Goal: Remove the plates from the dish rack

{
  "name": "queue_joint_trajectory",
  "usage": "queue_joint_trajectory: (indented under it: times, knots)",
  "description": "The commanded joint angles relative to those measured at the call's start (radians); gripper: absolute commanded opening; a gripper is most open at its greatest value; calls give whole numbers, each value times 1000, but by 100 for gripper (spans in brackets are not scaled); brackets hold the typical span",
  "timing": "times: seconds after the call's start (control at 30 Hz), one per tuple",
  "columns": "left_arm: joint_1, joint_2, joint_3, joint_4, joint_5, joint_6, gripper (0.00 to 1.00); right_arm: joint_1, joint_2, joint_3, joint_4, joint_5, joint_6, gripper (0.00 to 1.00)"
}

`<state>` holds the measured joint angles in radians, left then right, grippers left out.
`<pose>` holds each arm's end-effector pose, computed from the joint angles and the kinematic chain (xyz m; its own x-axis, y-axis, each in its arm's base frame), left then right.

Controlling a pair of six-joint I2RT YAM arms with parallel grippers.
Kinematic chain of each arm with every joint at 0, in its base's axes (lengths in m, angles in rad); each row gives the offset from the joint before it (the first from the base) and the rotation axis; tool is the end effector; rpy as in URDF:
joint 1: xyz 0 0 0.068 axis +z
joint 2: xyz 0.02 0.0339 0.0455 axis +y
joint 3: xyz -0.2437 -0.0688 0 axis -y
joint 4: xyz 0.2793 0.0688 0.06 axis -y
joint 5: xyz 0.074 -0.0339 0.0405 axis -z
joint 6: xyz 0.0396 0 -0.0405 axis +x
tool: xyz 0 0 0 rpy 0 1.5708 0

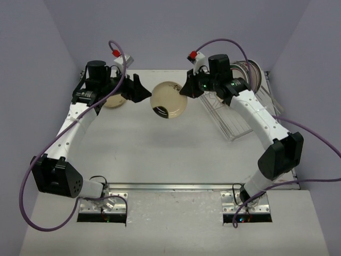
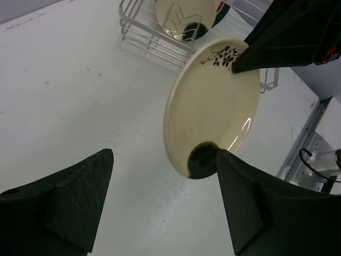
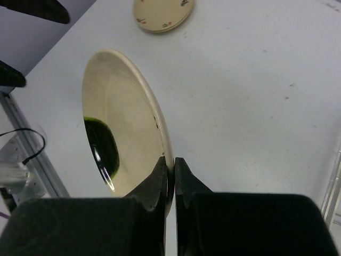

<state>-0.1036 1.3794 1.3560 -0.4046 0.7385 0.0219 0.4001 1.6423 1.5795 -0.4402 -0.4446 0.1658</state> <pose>0.3436 -0.0625 0.3633 -0.3977 0.0576 -0.9157 0.6945 0.6711 -0.2594 0.3766 0.1778 0.3460 -0.5532 -0.0722 -0.8299 -0.6159 0.7063 0.3491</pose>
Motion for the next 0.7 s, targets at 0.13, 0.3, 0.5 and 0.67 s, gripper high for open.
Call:
queue_joint_trajectory:
  times: [0.13,0.3,0.5,0.67]
  knots:
    - [-92,43,37,-43,-45,44,65,31,-18,39,69,-89,81,0]
    - [-93,59,40,-44,-43,39,36,38,-17,30,69,-99,88,0]
    - [-90,63,32,-23,-36,10,0,39,-13,27,65,-68,90,16]
    - [9,80,19,24,-31,-62,0,36,-22,10,52,44,84,85]
